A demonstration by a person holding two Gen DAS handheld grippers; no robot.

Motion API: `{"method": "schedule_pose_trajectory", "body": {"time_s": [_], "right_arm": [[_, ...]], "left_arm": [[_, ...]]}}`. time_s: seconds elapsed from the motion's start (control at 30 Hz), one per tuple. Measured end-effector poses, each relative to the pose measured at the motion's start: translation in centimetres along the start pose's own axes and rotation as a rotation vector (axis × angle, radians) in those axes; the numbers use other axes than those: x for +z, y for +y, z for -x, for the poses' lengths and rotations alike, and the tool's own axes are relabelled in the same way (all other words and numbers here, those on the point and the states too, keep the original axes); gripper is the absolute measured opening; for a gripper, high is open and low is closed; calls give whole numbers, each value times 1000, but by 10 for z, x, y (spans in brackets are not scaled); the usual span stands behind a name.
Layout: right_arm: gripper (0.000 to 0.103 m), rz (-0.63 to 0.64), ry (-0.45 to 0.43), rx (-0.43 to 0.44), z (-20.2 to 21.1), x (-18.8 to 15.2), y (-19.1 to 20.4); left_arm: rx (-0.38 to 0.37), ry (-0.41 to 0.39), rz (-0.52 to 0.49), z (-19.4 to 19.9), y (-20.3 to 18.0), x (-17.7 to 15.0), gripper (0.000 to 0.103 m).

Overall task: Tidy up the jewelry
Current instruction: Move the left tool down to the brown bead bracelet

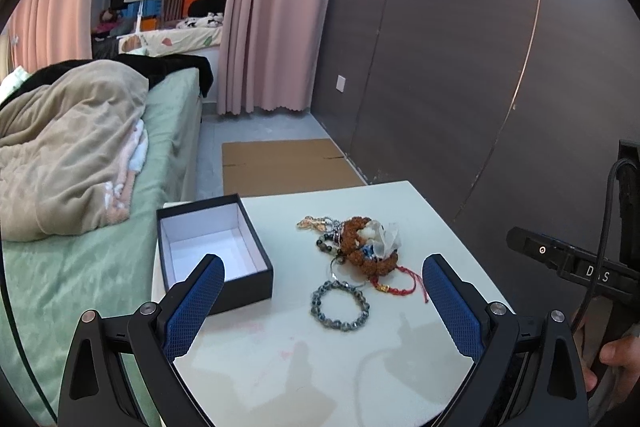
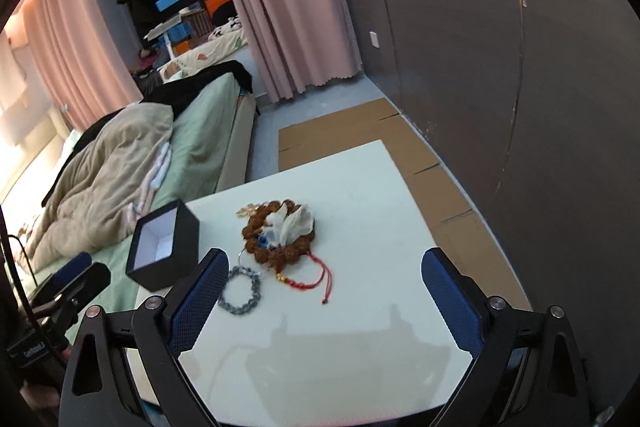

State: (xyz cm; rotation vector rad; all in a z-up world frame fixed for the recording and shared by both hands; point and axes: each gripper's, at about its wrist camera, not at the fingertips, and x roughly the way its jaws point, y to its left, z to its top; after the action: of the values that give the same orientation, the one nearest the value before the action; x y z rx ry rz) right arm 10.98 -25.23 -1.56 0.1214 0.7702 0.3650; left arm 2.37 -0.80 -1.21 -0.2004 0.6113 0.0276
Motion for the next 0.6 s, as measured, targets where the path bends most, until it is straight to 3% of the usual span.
{"method": "schedule_pose_trajectory", "body": {"time_s": [0.23,0.4,0.6], "right_arm": [[98,-79,49,16,-19,6,-17],[93,-145,73,97,-34,11,-29],[82,-214,127,191,-62,16,-34]], "left_arm": [[-33,20,-1,-29,-6,8,99],[-61,74,16,-56,-9,11,76],[-69,116,-5,-84,-20,12,70]]}}
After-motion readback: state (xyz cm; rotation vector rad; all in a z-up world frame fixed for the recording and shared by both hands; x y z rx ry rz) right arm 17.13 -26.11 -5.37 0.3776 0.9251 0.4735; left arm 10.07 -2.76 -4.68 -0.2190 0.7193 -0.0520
